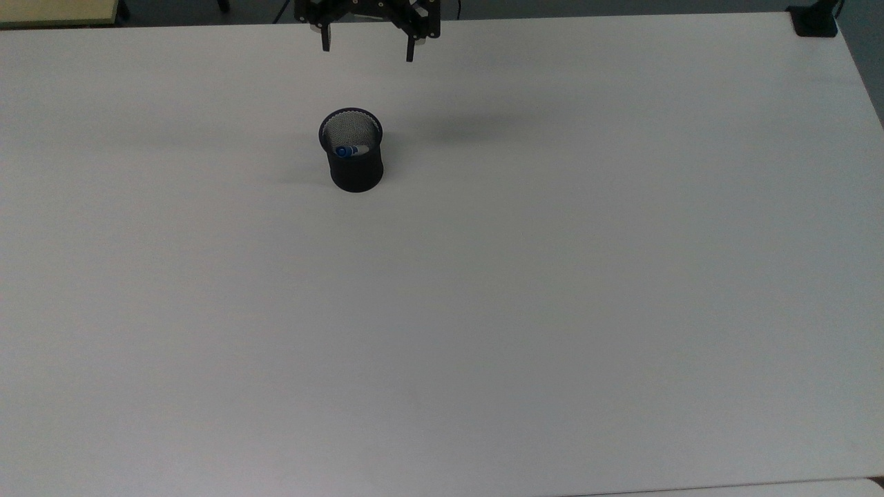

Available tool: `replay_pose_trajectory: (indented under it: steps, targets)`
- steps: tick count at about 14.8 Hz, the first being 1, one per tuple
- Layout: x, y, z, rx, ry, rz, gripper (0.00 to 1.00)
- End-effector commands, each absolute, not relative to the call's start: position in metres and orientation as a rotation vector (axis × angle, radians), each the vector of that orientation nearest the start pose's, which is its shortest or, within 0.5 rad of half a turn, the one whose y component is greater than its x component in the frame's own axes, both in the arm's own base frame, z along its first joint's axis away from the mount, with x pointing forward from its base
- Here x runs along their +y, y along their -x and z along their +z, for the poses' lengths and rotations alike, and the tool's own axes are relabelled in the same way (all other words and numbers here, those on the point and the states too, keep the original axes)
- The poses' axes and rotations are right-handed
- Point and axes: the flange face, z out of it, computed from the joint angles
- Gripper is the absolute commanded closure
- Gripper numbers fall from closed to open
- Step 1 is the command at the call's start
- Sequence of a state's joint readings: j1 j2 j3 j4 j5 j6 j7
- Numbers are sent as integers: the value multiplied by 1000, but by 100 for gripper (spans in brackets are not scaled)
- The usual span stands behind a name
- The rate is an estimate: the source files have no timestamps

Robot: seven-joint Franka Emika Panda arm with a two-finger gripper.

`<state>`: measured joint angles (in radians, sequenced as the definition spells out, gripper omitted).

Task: Remove the marker
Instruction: 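Move the open gripper down over the black mesh pen cup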

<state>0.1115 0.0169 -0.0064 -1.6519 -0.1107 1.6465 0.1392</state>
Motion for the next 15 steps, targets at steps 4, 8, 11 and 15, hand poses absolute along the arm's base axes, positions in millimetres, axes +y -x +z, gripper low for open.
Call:
replay_pose_trajectory:
  steps: [4, 8, 11, 15]
  targets:
    - [49, -557, 589, 10, 3235, 36, 0]
    - [35, -559, 571, 23, 3239, 83, 0]
    - [10, -567, 550, 37, 3237, 54, 0]
    - [-7, -574, 498, -144, 3232, 101, 0]
